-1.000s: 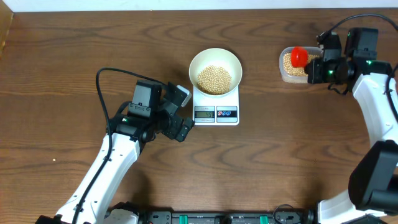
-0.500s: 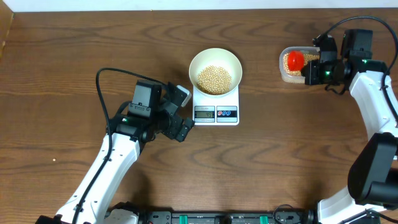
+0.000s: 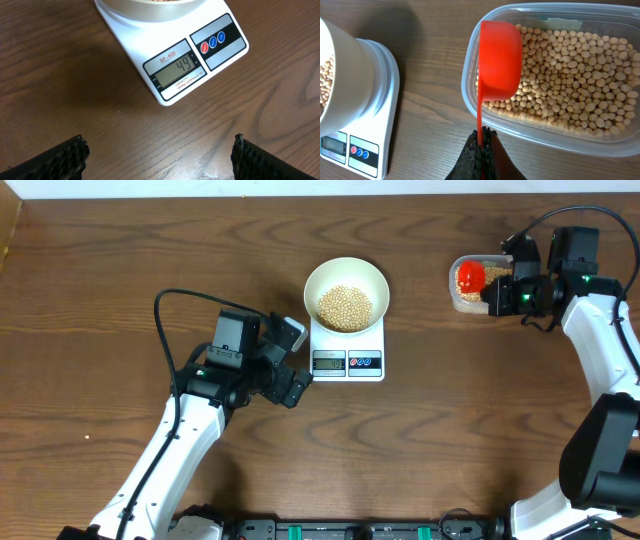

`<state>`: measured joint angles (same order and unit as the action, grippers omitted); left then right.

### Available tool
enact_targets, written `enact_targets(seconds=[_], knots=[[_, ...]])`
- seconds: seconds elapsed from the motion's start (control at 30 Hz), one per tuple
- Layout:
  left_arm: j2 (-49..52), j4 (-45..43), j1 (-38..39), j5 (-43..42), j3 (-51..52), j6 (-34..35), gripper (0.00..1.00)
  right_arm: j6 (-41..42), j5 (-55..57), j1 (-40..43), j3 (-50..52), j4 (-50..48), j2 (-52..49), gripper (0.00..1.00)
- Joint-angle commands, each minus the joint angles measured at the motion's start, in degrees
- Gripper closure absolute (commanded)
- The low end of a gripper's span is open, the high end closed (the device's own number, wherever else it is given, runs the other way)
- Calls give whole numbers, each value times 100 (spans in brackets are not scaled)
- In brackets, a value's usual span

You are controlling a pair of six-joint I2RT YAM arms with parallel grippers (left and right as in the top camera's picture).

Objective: Scoop item into bowl and weigh 50g on scale
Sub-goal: 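Dip the scoop into the chickpeas again with the right gripper, then carry the filled scoop left over the bowl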

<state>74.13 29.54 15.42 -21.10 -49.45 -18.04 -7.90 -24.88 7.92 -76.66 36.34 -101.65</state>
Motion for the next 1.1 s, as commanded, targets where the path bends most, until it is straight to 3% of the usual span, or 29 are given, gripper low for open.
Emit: enact_targets(seconds=[0.0, 0.23, 0.7, 0.83, 1.07], knots=[[4, -2, -20, -31, 28, -31, 7, 59, -157, -26, -37, -13, -76, 99], [4, 0, -20, -31, 28, -31, 6, 63, -328, 157, -37, -13, -74, 99], [4, 0, -20, -31, 28, -28, 7, 59, -1727, 535, -39, -210, -63, 99], [4, 0, -20, -31, 28, -31, 7, 59, -2568, 470, -42, -457, -61, 98], [4, 0, -20, -28, 28, -31, 7, 55, -3082, 17, -42, -612, -52, 99]])
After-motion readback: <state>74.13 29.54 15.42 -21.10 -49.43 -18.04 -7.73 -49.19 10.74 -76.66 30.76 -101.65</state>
